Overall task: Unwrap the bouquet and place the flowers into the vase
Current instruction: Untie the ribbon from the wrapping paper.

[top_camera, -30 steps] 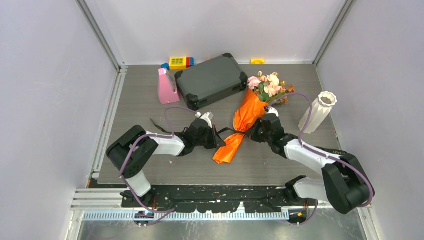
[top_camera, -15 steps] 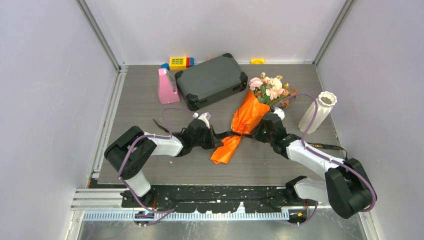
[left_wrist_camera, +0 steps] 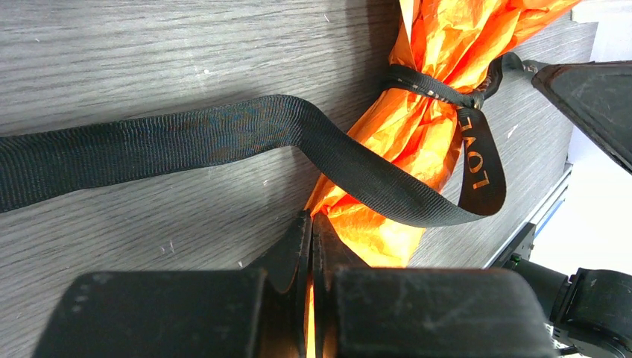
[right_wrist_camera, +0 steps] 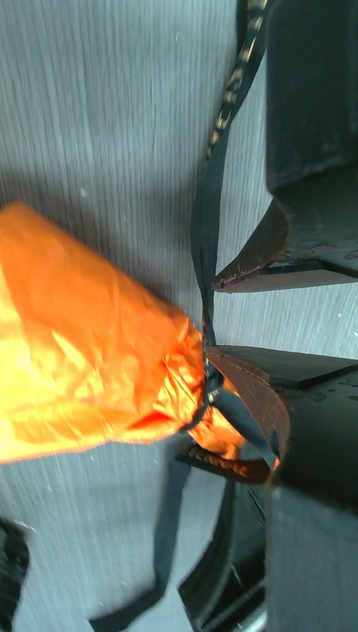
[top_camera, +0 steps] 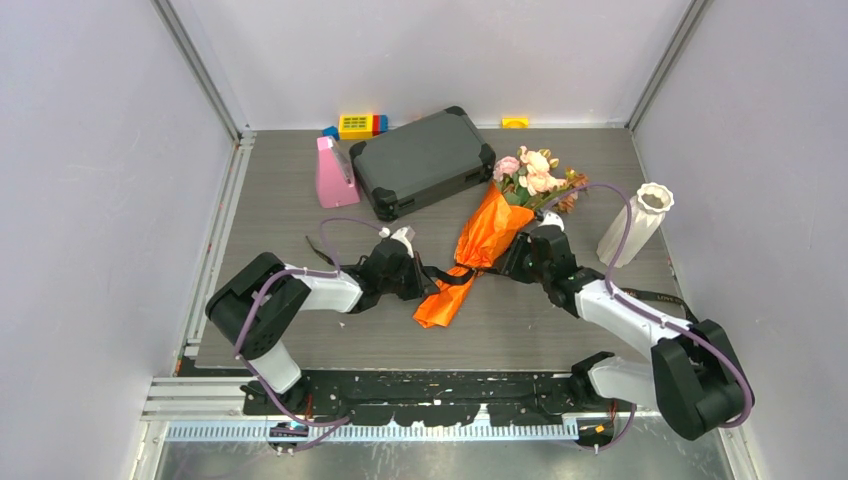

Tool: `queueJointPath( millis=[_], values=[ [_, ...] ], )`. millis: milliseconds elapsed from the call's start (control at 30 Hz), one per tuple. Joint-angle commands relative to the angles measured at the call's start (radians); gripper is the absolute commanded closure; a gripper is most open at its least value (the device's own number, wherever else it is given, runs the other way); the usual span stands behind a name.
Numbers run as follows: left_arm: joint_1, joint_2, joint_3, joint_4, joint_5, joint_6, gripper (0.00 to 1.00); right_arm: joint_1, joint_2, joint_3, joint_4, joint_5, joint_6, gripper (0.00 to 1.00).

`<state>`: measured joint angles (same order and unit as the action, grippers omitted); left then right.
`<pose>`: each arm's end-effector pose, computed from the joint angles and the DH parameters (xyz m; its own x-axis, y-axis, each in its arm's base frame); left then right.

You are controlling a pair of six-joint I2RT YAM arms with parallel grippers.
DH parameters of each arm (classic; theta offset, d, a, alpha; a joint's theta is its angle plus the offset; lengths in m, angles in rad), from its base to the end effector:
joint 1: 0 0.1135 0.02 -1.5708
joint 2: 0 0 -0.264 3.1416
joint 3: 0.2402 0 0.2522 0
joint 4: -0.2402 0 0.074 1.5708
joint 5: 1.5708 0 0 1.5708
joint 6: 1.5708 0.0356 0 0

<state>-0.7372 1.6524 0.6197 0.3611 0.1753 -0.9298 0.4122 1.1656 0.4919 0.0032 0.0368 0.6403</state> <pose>0.2209 -0.2089 0.1292 -0.8870 -0.2606 -0.3811 0.0870 0.7163 -0.6923 0.2119 0.0912 0.1821 -0.6800 0.3543 -0.6420 0.0403 0.8922 0.4498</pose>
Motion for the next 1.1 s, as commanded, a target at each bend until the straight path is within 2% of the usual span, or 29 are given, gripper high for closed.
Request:
queueJointPath(
  millis=[0,233,667,1067],
  values=[
    [0.007,-0.019,0.003,-0.06,-0.025,0.036,1.0,0.003,0.028,0.013,0.115,-0.202,-0.051,0.62],
    [0.009,-0.008,0.008,-0.052,-0.014,0.034,1.0,0.017,0.125,0.072,0.139,-0.265,-0.08,0.69],
    [0.018,-0.003,0.011,-0.051,-0.005,0.039,1.0,0.035,0.189,0.103,0.154,-0.299,-0.094,0.69],
    [0.019,-0.009,0.009,-0.057,-0.007,0.042,1.0,0.06,0.261,0.116,0.196,-0.315,-0.085,0.74]
  ],
)
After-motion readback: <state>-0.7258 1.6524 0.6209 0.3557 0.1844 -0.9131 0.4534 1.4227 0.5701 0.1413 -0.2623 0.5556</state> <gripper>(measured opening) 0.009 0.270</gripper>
